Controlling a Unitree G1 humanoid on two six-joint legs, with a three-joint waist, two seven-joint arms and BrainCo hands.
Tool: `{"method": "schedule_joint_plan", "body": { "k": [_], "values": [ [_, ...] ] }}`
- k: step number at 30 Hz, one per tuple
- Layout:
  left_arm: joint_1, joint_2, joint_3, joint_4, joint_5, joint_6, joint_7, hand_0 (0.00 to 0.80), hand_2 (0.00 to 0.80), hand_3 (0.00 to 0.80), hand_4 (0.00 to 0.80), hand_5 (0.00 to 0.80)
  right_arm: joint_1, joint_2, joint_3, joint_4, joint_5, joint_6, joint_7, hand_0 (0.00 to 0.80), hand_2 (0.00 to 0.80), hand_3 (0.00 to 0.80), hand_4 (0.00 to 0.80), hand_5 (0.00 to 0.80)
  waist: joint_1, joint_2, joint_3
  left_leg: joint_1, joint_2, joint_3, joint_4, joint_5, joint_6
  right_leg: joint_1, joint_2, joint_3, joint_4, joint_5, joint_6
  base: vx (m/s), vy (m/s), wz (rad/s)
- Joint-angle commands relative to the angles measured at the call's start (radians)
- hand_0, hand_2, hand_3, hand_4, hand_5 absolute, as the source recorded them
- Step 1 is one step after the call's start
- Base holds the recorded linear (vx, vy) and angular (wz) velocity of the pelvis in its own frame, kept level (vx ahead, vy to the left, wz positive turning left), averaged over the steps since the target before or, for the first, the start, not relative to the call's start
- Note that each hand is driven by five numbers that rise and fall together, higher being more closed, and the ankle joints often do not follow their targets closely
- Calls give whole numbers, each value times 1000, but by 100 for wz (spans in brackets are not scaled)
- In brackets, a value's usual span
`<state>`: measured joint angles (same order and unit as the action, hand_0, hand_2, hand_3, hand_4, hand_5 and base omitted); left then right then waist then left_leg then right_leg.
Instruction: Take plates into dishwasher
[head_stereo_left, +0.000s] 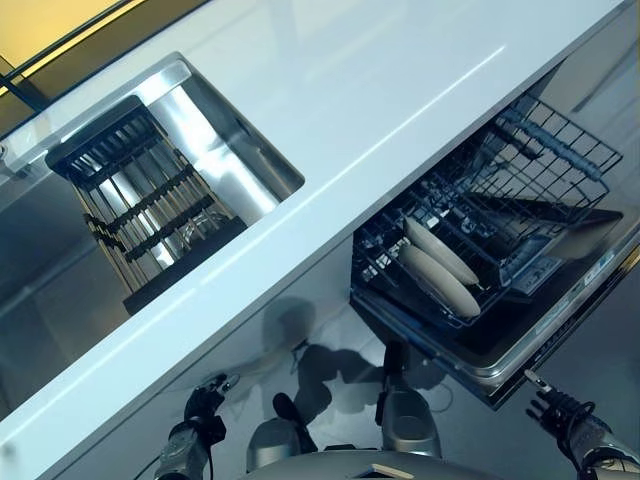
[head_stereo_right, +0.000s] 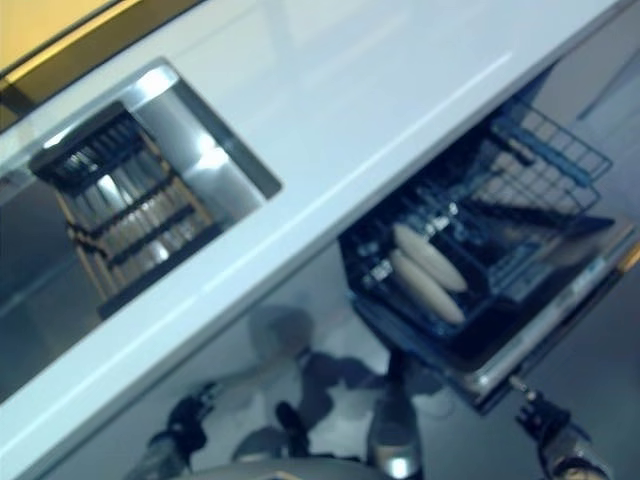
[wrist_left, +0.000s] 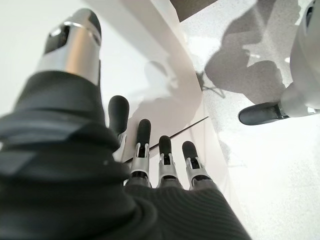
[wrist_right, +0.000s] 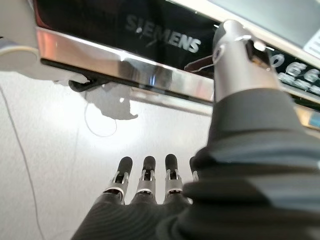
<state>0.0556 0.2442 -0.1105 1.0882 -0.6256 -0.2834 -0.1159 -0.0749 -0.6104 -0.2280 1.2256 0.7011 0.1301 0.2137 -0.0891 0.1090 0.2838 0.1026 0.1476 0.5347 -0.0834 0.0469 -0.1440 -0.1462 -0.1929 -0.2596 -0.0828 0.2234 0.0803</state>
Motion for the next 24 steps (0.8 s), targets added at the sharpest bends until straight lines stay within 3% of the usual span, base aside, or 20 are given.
{"method": "schedule_joint_plan", "body": {
  "k": [1, 8, 12, 15, 24],
  "values": [
    [-155, 103, 68, -39, -94, -146, 33, 0, 0, 0, 0, 0, -92, -28, 28, 30, 43, -89, 70, 0, 0, 0, 0, 0, 21, -7, 27, -77, -56, -89, 123, -68, 71, 11, -73, -54, 169, -152, 69, -61, 60, 7],
    [-147, 82, 53, -33, -116, -161, 12, 0, 0, 0, 0, 0, -161, -8, 74, -46, 78, -224, 241, 0, 0, 0, 0, 0, 27, 48, 28, -88, -86, -106, 128, -76, 81, -1, -89, -58, 194, -178, 53, -20, 78, 6],
    [-122, 67, 50, -16, -97, -166, -11, 0, 0, 0, 0, 0, -178, 12, 110, -101, 60, -273, 356, 0, 0, 0, 0, 0, 36, 55, 6, -76, -98, -106, 118, -76, 86, 13, -95, -64, 184, -178, 52, 41, 45, -1],
    [-115, 67, 40, -19, -84, -164, -20, 0, 0, 0, 0, 0, -208, -1, 142, -136, 49, -277, 409, 0, 0, 0, 0, 0, 48, 55, -4, -76, -104, -111, 122, -81, 89, 16, -108, -72, 185, -177, 55, 0, 0, 0],
    [-124, 69, -10, -26, -83, -163, -36, 0, 0, 0, 0, 0, -362, -19, 242, -279, 75, -237, 404, 0, 0, 0, 0, 0, 63, 85, -16, -86, -123, -130, 138, -83, 97, 16, -122, -71, 199, -187, 41, 11, 16, -4]
  ]
}}
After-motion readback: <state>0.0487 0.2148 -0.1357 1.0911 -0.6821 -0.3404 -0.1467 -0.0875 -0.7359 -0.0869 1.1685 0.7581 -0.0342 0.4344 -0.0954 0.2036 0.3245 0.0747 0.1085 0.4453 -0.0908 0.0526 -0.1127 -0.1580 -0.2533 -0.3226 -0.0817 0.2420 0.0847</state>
